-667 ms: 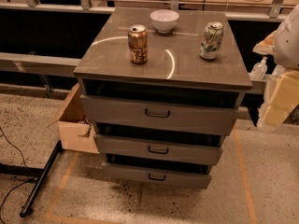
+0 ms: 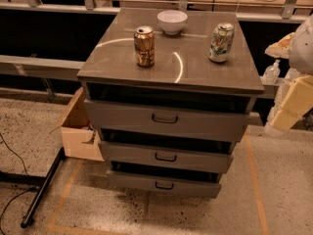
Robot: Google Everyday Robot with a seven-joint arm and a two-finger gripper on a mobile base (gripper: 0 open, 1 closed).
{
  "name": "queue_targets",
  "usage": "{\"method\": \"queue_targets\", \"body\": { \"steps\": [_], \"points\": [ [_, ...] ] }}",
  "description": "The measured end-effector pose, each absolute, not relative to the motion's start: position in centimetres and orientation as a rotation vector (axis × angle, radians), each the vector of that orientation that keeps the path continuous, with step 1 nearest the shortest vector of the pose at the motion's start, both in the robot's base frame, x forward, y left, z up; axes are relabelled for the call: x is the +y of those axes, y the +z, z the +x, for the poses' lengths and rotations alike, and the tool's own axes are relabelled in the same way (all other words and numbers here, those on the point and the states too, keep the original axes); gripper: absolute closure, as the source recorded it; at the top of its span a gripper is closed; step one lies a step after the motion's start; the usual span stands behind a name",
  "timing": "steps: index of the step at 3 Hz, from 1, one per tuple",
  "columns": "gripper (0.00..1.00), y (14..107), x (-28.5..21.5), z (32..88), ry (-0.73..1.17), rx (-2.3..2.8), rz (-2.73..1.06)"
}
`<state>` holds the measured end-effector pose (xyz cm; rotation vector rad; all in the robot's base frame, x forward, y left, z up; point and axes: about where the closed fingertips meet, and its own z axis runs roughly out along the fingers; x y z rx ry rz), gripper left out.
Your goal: Place orange can into white bowl
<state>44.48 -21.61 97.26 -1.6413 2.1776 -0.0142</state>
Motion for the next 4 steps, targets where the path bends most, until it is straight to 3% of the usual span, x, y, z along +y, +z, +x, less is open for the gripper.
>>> {"method": "queue_targets", "body": {
  "steps": [1, 3, 4],
  "points": [
    [0.00, 94.7, -22.0, 46.7, 0.137, 2.072, -1.486],
    [0.00, 94.0, -16.3, 55.9, 0.364, 1.775, -1.118],
    [0.00, 95.0, -16.8, 57.0, 0.315, 1.761, -1.076]
  ]
}}
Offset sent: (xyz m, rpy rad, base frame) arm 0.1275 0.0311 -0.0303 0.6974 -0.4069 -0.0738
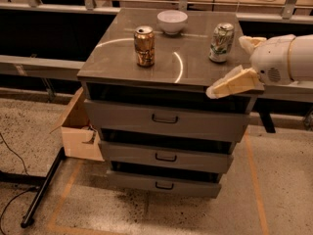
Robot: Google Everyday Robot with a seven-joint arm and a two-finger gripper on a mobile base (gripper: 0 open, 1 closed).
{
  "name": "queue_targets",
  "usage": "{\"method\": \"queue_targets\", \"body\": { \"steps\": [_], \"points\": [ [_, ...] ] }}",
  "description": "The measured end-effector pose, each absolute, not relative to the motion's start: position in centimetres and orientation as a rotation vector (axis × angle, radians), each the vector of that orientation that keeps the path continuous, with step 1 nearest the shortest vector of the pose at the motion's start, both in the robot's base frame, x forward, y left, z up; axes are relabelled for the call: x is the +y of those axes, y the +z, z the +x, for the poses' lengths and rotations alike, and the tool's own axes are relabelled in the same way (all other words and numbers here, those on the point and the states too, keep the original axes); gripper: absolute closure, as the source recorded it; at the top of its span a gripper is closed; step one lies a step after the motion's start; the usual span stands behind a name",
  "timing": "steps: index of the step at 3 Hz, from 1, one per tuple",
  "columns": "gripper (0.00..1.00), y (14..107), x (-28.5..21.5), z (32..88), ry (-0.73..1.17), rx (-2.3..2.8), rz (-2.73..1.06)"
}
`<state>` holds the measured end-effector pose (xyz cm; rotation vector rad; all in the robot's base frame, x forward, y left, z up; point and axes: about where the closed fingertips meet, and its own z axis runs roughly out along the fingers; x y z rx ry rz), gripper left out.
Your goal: Place orange can into white bowl
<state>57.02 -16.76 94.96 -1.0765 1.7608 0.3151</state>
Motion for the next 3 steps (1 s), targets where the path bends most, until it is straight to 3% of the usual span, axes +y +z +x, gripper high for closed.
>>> {"method": "queue_targets", "body": {
  "steps": [1, 3],
  "points": [
    [0.00, 94.5, -16.2, 56.3, 0.289, 1.789, -1.020],
    [0.00, 90.3, -12.7, 62.0, 0.394, 1.736, -0.787]
  ]
}}
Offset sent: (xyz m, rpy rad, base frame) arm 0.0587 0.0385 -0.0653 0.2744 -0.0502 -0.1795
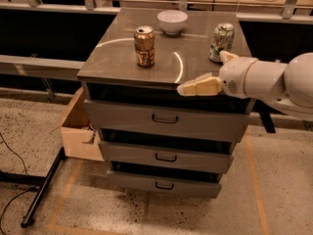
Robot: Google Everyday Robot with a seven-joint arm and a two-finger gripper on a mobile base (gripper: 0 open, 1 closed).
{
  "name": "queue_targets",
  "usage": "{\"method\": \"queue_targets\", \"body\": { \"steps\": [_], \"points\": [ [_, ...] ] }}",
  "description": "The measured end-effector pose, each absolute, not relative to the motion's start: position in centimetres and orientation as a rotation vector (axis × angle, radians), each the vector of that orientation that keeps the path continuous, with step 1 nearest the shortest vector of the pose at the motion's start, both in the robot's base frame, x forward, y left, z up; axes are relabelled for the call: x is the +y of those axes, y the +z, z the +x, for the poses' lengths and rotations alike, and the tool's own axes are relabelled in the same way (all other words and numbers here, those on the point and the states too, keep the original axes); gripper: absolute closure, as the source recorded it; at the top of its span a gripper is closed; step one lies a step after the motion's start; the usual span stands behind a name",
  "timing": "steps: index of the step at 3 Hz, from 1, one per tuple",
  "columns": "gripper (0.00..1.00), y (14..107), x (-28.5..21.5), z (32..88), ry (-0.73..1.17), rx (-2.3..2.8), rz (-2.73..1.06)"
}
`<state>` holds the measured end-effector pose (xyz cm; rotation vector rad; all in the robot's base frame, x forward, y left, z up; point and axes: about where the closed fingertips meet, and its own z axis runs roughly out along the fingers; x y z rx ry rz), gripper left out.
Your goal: Place orange can into white bowl
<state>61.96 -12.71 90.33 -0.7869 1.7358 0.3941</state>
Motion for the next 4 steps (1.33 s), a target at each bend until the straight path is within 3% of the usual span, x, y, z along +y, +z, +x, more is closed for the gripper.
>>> {"method": "queue_targets", "body": {
  "steps": [2, 3, 4],
  "points": [
    [0.00, 87.4, -7.4, 67.5, 0.480, 1.706, -0.708],
    [0.00, 88.1, -2.6, 72.9, 0.514, 1.660, -0.699],
    [0.00, 88.4, -2.1, 73.2, 0.516, 1.654, -0.699]
  ]
}}
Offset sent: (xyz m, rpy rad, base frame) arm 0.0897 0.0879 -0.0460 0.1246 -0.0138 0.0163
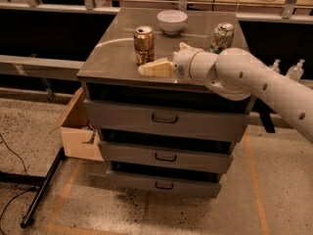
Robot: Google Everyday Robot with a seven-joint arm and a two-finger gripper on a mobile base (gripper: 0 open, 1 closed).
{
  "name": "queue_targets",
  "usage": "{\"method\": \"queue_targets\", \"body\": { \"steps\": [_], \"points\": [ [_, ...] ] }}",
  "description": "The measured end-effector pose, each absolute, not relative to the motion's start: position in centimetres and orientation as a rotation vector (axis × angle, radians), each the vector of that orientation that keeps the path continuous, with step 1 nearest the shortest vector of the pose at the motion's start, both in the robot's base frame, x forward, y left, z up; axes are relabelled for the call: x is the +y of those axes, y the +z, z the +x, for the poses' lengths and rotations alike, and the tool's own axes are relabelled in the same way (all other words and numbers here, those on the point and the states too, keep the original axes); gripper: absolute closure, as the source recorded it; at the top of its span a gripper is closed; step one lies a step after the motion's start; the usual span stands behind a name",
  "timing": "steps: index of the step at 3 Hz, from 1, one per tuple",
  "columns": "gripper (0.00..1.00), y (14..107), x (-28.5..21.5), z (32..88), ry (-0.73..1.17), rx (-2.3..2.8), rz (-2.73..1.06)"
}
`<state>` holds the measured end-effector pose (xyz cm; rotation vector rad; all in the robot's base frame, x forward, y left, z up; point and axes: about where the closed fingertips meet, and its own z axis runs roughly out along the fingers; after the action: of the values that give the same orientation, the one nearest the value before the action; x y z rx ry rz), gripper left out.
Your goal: Place orange can into white bowl
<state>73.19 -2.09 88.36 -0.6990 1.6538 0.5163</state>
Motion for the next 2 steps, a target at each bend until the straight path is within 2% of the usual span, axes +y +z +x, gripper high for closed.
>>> {"method": "queue_targets", "body": {
  "steps": [2],
  "points": [
    [0.00, 89.5, 0.2, 75.0, 0.496, 1.615, -0.657]
  ]
}}
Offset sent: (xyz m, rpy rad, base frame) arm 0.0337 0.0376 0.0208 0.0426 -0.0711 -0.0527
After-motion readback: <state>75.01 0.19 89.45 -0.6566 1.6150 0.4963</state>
